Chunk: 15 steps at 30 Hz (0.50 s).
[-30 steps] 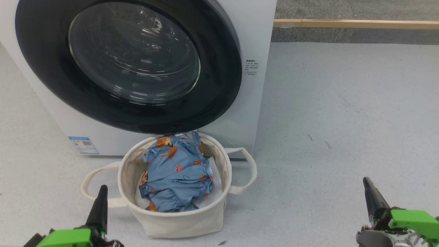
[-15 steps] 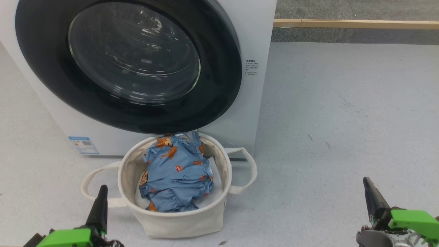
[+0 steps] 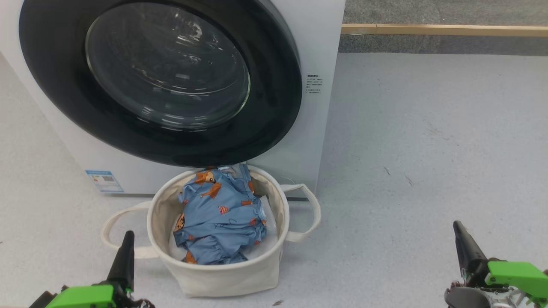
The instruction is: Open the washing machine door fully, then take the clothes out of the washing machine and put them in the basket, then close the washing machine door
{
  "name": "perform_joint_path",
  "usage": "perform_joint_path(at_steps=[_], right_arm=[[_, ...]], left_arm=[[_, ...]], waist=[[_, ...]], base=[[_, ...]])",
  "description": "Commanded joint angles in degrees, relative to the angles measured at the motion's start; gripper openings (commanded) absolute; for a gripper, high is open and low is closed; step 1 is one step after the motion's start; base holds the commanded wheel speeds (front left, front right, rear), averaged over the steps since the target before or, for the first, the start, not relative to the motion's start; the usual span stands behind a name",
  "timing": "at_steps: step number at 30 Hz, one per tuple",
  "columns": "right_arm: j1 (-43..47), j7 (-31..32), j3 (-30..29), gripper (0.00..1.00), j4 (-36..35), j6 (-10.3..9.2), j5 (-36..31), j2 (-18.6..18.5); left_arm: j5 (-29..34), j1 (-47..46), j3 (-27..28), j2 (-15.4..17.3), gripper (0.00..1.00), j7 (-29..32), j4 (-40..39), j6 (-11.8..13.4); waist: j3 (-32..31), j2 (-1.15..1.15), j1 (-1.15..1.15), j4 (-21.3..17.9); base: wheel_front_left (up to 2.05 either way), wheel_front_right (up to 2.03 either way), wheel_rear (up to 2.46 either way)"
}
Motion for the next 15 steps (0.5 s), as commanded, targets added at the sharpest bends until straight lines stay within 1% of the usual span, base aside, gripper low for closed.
perform_joint_path(at_steps=[1,15], right_arm=[[-2.2,0.4,1.1,0.0,-1.8,0.0,0.3,-0.2],[-2.2,0.4,1.1,0.0,-1.8,0.0,0.3,-0.2]], left_arm=[[0.5,-1.5,2.0,0.2,0.0,0.4,-2.2,-0.4],[0.6,-1.5,2.0,0.2,0.0,0.4,-2.2,-0.4]], waist=[[0.0,0.0,0.0,0.0],[0.0,0.0,0.0,0.0]], base=[[0.0,0.0,0.0],[0.0,0.0,0.0]])
